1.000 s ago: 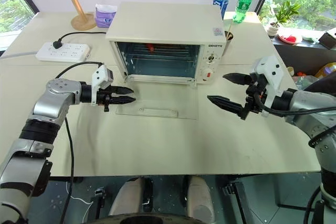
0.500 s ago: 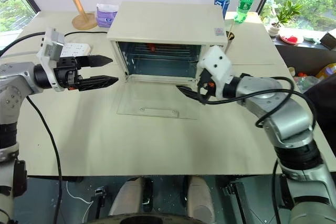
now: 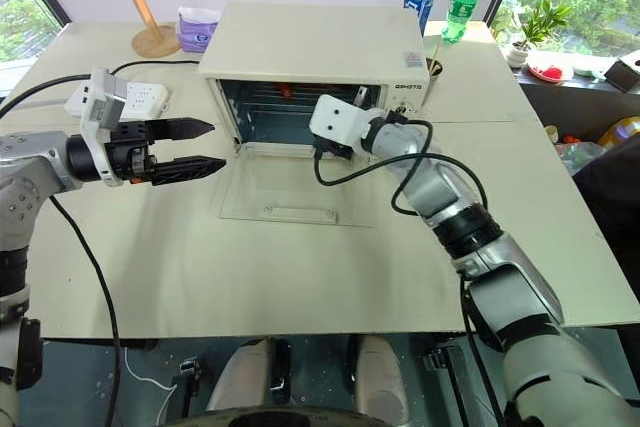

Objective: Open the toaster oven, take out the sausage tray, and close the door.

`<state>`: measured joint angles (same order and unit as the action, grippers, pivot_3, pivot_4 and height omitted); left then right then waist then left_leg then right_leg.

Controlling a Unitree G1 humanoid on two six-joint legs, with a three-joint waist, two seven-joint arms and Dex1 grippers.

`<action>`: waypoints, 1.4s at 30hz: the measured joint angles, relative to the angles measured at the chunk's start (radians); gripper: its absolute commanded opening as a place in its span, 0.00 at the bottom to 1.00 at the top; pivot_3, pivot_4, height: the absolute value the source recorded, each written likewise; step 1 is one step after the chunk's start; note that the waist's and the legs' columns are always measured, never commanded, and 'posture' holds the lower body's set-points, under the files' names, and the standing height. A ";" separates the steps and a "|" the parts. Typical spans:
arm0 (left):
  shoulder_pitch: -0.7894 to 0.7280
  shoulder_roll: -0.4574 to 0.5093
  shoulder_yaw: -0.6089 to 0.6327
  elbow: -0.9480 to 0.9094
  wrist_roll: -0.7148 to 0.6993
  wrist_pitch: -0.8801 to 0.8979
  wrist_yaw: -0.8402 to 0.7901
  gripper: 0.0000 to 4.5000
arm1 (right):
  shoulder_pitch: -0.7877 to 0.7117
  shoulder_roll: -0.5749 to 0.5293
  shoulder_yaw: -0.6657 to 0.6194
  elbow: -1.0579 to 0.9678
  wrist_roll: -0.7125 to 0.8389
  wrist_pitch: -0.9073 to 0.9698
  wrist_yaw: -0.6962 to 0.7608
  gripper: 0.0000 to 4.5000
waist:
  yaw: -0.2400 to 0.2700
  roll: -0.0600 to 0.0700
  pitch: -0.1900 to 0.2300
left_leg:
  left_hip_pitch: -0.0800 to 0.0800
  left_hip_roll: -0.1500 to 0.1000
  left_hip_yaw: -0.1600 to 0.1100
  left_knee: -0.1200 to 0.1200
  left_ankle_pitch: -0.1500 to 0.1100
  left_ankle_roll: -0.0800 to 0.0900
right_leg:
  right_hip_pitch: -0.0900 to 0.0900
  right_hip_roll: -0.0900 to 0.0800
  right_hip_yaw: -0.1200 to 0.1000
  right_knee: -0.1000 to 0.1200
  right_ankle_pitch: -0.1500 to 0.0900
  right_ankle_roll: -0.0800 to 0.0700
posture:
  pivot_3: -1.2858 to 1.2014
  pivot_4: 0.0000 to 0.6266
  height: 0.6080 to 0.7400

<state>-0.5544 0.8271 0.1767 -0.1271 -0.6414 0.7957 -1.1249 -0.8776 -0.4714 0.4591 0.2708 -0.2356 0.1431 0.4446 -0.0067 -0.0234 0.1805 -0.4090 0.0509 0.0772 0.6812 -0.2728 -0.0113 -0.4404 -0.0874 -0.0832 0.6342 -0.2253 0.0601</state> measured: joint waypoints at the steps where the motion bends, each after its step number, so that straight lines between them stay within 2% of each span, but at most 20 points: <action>1: -0.002 0.000 -0.002 0.002 0.000 0.000 0.001 0.98 | -0.017 0.020 0.009 0.044 -0.032 -0.033 -0.012 1.00 | -0.003 0.000 0.000 | 0.000 0.000 0.000 0.000 0.000 0.000 | 0.000 0.000 0.000 0.000 0.000 0.000 | 0.52 0.24 0.87; 14: -0.078 -0.009 -0.067 0.089 0.022 -0.044 -0.007 0.98 | -0.168 0.161 0.027 0.463 -0.226 -0.218 -0.160 1.00 | -0.010 0.000 0.000 | 0.000 0.000 0.000 0.000 0.000 -0.001 | 0.000 0.000 0.000 0.001 0.000 0.000 | 0.52 0.24 0.87; 15: -0.080 -0.011 -0.074 0.090 0.022 -0.046 -0.009 1.00 | -0.175 0.169 0.027 0.499 -0.233 -0.229 -0.170 0.88 | -0.011 0.000 0.000 | 0.000 0.000 0.000 0.000 0.000 -0.001 | 0.000 0.000 0.000 0.001 0.000 0.000 | 0.52 0.24 0.87; 16: -0.081 -0.014 -0.078 0.091 0.022 -0.047 -0.011 1.00 | -0.179 0.176 0.027 0.525 -0.239 -0.243 -0.178 0.81 | -0.011 0.001 0.000 | 0.000 0.000 0.000 0.000 0.001 -0.001 | 0.000 0.000 0.000 0.001 0.000 0.000 | 0.52 0.24 0.87; 18: -0.081 -0.016 -0.084 0.093 0.022 -0.049 -0.012 1.00 | -0.185 0.182 0.026 0.559 -0.254 -0.269 -0.197 0.60 | -0.012 0.001 0.000 | 0.000 0.000 0.000 0.000 0.001 -0.002 | -0.001 0.000 0.000 0.001 0.000 0.000 | 0.52 0.24 0.87; 29: -0.085 -0.028 -0.085 0.109 0.022 -0.069 -0.013 1.00 | -0.226 0.199 0.026 0.652 -0.292 -0.331 -0.237 0.60 | -0.014 0.001 0.001 | 0.000 0.000 0.000 0.000 0.001 -0.002 | -0.001 0.000 0.000 0.002 0.000 0.000 | 0.52 0.24 0.87; 32: -0.088 -0.032 -0.086 0.113 0.023 -0.071 -0.013 1.00 | -0.229 0.203 0.025 0.660 -0.295 -0.339 -0.249 0.43 | -0.014 0.001 0.001 | 0.000 0.000 0.000 0.000 0.001 -0.002 | -0.001 0.000 0.000 0.002 0.000 0.000 | 0.52 0.24 0.87; 35: -0.115 -0.036 -0.098 0.155 0.035 -0.084 -0.023 1.00 | -0.249 0.203 0.021 0.667 -0.300 -0.349 -0.261 0.11 | -0.014 0.001 0.001 | 0.000 0.000 0.000 0.000 0.001 -0.002 | -0.001 0.000 0.000 0.003 0.000 0.000 | 0.52 0.24 0.87; 42: -0.193 -0.045 -0.146 0.304 0.086 -0.129 -0.076 1.00 | -0.243 0.192 0.022 0.643 -0.319 -0.355 -0.252 0.11 | -0.014 0.001 0.001 | 0.000 0.000 0.000 -0.001 0.001 -0.001 | -0.001 0.000 0.000 0.004 0.000 0.000 | 0.52 0.24 0.87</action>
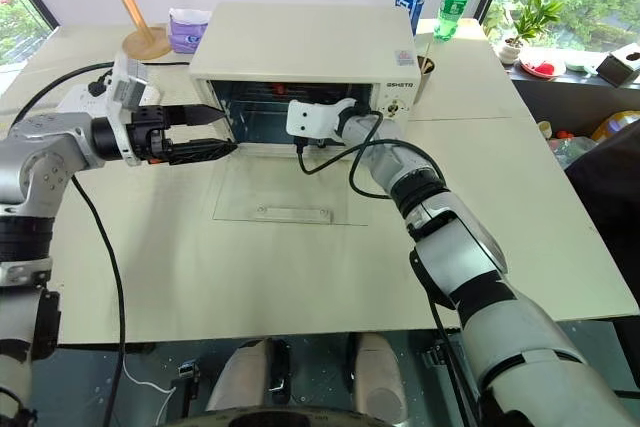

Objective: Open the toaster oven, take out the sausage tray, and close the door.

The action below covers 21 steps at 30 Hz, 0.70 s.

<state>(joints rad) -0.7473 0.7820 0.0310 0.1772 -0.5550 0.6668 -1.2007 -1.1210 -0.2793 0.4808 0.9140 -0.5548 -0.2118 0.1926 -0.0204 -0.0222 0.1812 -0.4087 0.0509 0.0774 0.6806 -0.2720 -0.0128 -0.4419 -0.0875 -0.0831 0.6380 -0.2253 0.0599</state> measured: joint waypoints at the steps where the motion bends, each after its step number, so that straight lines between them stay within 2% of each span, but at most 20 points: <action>1: -0.011 -0.001 -0.008 0.023 0.009 -0.008 -0.007 1.00 | 0.007 -0.003 -0.001 -0.013 0.000 0.003 0.003 0.11 | 0.000 0.000 0.000 | 0.000 0.000 0.000 0.000 0.000 0.000 | 0.000 0.000 0.000 0.000 0.000 0.000 | 0.52 0.24 0.87; 11: -0.181 -0.060 -0.073 0.322 0.131 -0.137 -0.124 1.00 | 0.209 -0.049 -0.040 -0.409 -0.001 0.136 0.114 0.11 | 0.002 0.000 0.000 | 0.000 0.000 0.000 0.000 0.000 0.000 | -0.001 0.000 0.000 0.002 0.000 0.000 | 0.52 0.24 0.87; 21: -0.257 -0.096 -0.085 0.483 0.197 -0.225 -0.176 1.00 | 0.386 -0.114 -0.076 -0.791 0.010 0.273 0.272 0.11 | 0.009 0.000 0.000 | 0.000 0.000 0.000 0.002 0.000 0.000 | -0.001 0.000 0.000 0.004 0.000 0.000 | 0.52 0.24 0.87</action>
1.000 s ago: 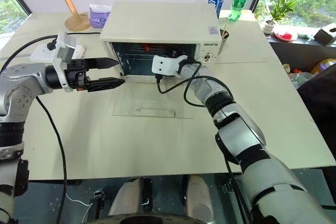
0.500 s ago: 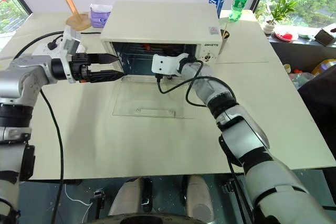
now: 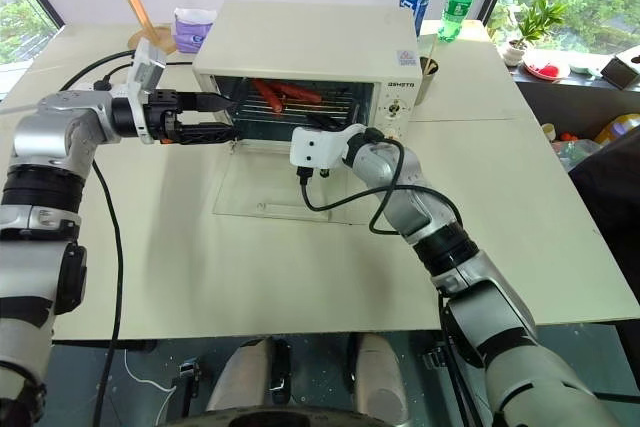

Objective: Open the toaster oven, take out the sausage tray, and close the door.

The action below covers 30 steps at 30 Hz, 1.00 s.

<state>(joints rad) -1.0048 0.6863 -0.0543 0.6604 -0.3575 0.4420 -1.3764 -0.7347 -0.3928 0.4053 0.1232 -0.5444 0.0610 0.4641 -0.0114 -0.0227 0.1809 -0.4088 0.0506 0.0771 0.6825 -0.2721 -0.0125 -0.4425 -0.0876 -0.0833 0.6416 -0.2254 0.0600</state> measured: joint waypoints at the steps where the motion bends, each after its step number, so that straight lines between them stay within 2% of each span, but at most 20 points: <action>1: -0.003 -0.001 0.000 0.008 0.004 -0.002 -0.001 1.00 | 0.011 -0.010 -0.002 -0.023 0.000 0.005 0.012 0.11 | 0.000 0.000 0.000 | 0.000 0.000 0.000 0.000 0.000 0.000 | 0.000 0.000 0.000 0.000 0.000 0.000 | 0.52 0.24 0.87; 6: -0.017 -0.009 0.000 0.048 0.026 -0.027 -0.011 1.00 | 0.104 -0.076 -0.030 -0.165 0.005 0.020 0.071 0.11 | 0.000 0.000 0.000 | 0.000 0.000 0.000 0.000 0.000 0.000 | 0.000 0.000 0.000 0.000 0.000 0.000 | 0.52 0.24 0.87; 9: -0.018 -0.010 0.000 0.058 0.038 -0.035 -0.012 1.00 | 0.142 -0.087 -0.029 -0.175 0.005 0.022 0.085 0.11 | -0.002 -0.001 0.000 | 0.000 0.000 0.000 0.000 0.000 0.000 | 0.000 0.000 0.000 0.000 0.000 0.000 | 0.52 0.24 0.87; 17: -0.020 -0.010 0.003 0.051 0.043 -0.023 -0.017 1.00 | 0.088 -0.067 -0.029 -0.136 -0.003 0.011 0.066 0.11 | -0.002 -0.001 0.000 | 0.000 0.000 0.000 0.000 0.000 0.000 | 0.000 0.000 0.000 0.001 0.000 0.000 | 0.52 0.24 0.87; 20: -0.007 0.015 0.018 -0.005 0.035 0.015 -0.023 1.00 | 0.094 -0.066 -0.028 -0.147 -0.002 0.009 0.073 0.30 | -0.003 -0.001 0.000 | 0.000 0.000 0.000 0.000 0.000 0.000 | 0.000 0.000 0.000 0.000 0.000 0.000 | 0.52 0.24 0.87; 25: 0.042 0.068 0.063 -0.138 -0.018 0.101 -0.044 1.00 | 0.107 -0.067 -0.027 -0.172 -0.007 -0.004 0.074 0.87 | -0.004 -0.001 0.000 | 0.000 0.000 0.000 0.000 0.000 0.000 | -0.001 0.000 0.000 0.000 0.000 0.000 | 0.52 0.24 0.87; 30: 0.069 0.078 0.077 -0.175 -0.028 0.122 -0.029 1.00 | 0.077 -0.066 -0.017 -0.148 -0.043 -0.027 0.067 0.87 | -0.003 -0.001 0.000 | 0.000 0.000 0.000 0.000 0.000 0.000 | -0.001 0.000 0.000 0.000 0.000 0.000 | 0.52 0.24 0.87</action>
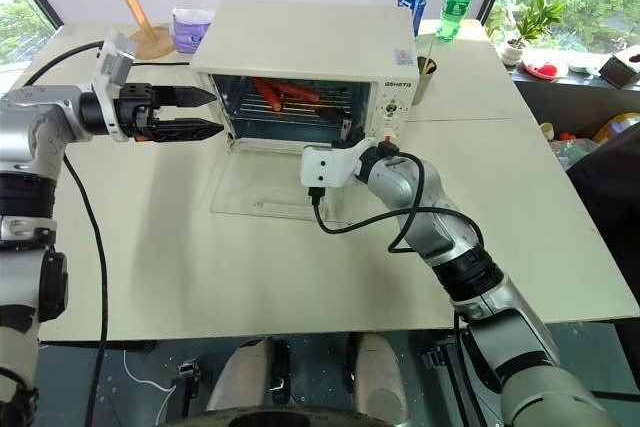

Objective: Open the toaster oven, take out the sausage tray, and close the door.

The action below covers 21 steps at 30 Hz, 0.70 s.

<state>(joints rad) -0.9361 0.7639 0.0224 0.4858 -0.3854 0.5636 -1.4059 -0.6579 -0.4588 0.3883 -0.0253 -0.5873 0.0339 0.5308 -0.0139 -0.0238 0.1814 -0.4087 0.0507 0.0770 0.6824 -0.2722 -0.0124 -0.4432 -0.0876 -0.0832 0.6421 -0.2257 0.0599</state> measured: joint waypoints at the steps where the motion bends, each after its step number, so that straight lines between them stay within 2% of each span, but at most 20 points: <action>1: 0.000 0.000 0.000 0.000 0.000 0.000 0.005 1.00 | -0.009 0.001 0.000 0.006 -0.003 -0.001 -0.002 0.87 | 0.000 0.000 0.000 | 0.000 0.000 0.000 0.000 0.000 0.000 | 0.000 0.000 0.000 0.000 0.000 0.000 | 0.52 0.24 0.87; 6: 0.000 -0.021 0.000 0.001 0.000 -0.002 0.019 1.00 | -0.045 0.012 0.012 0.069 -0.025 -0.026 -0.014 0.87 | 0.000 0.000 0.000 | 0.000 0.000 0.000 0.000 0.000 0.000 | 0.000 0.000 0.000 0.000 0.000 0.000 | 0.52 0.24 0.87; 21: -0.023 -0.054 -0.005 0.036 0.005 -0.024 0.022 1.00 | -0.228 0.113 0.087 0.488 -0.087 -0.163 -0.170 0.87 | -0.005 0.000 0.000 | 0.000 0.000 0.000 0.000 0.000 0.000 | 0.000 0.000 0.000 0.001 0.000 0.000 | 0.52 0.24 0.87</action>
<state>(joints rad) -0.9588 0.7098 0.0171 0.5222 -0.3807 0.5400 -1.3838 -0.8860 -0.3460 0.4758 0.4623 -0.6738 -0.1293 0.3606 -0.0192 -0.0237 0.1814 -0.4088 0.0507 0.0773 0.6824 -0.2721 -0.0125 -0.4434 -0.0877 -0.0832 0.6428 -0.2256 0.0599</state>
